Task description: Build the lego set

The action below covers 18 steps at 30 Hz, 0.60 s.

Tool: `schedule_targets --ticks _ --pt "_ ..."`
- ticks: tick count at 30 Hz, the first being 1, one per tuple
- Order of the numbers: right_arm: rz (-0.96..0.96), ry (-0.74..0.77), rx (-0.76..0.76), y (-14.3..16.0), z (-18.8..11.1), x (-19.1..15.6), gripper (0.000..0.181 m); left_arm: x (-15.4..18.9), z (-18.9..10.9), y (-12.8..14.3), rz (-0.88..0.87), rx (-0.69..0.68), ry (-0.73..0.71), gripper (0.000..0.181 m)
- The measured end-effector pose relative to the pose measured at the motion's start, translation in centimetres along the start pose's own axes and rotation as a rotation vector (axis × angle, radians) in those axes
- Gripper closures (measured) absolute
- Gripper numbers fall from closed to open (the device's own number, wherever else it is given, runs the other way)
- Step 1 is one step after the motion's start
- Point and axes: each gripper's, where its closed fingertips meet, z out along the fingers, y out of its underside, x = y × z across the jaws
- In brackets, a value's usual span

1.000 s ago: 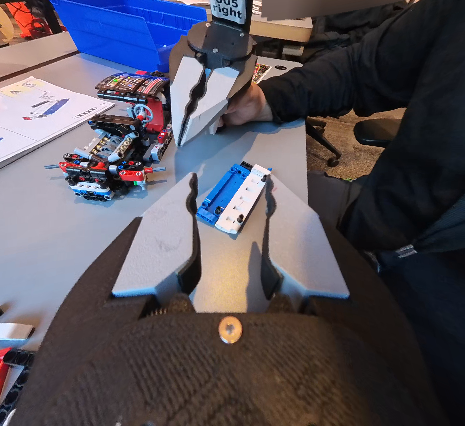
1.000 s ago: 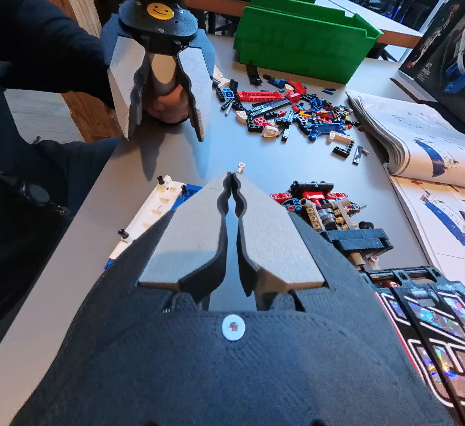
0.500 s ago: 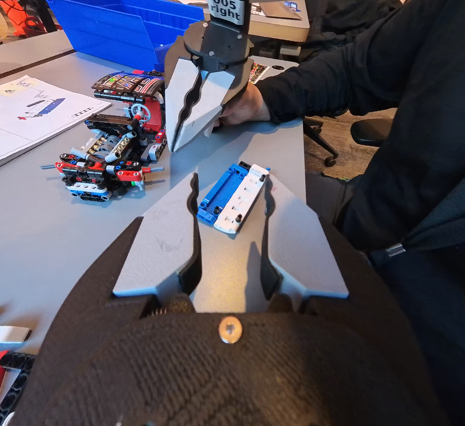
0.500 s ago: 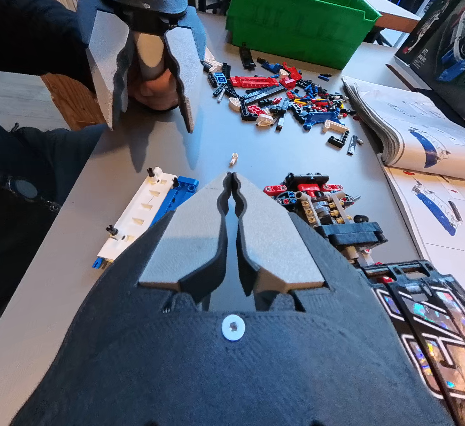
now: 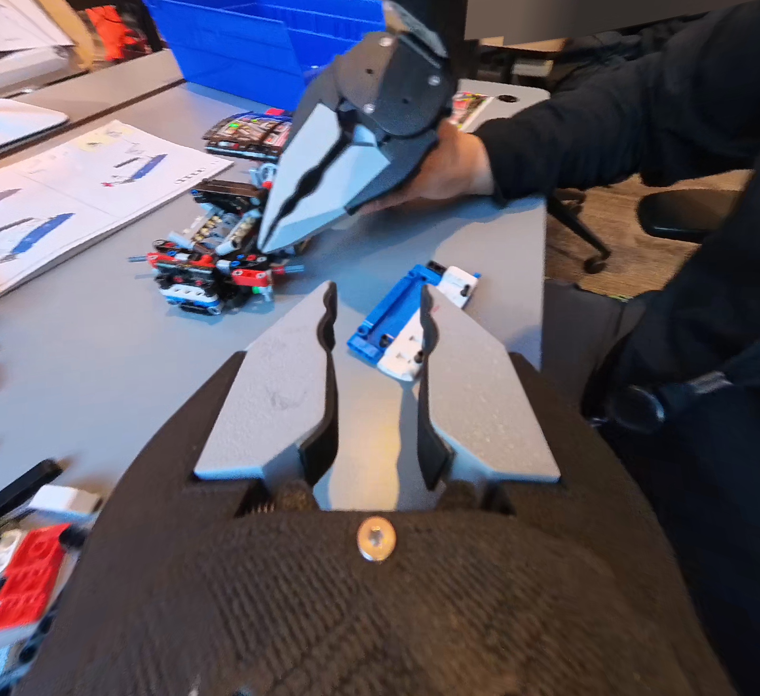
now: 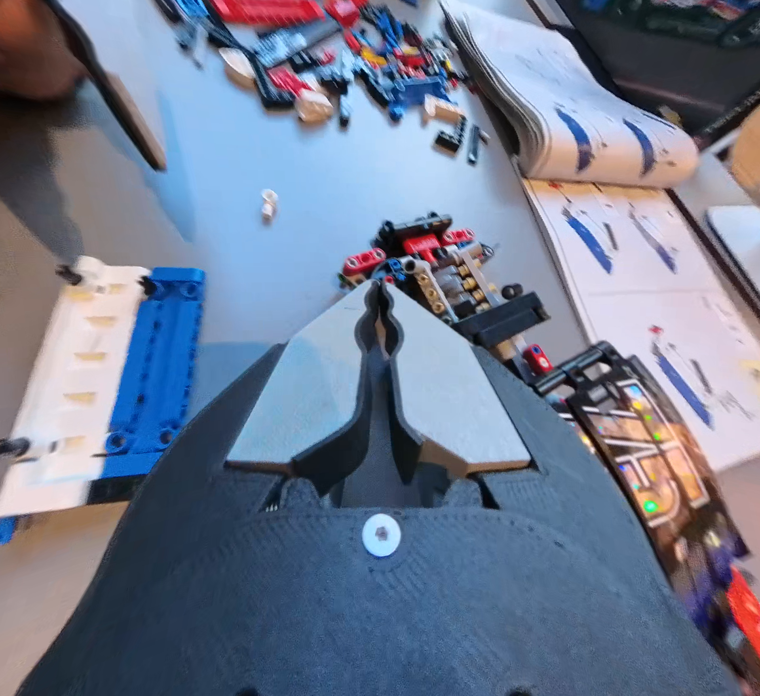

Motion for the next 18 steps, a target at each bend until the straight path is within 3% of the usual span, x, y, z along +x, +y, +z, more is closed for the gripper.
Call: schedule_targets --ticks 4,6,18 --pt "-0.069 0.088 -0.068 0.5 0.0 0.1 0.18 -1.9 0.0 0.1 -0.009 -0.009 -0.141 0.152" --pt "-0.066 0.099 -0.079 0.6 -0.1 0.1 0.17 -2.6 -0.1 0.1 -0.016 -0.011 -0.196 0.154" --pt "-0.036 0.063 -0.066 0.6 -0.3 -0.1 0.175 -2.4 0.4 0.6 -0.003 -0.053 -0.19 0.151"
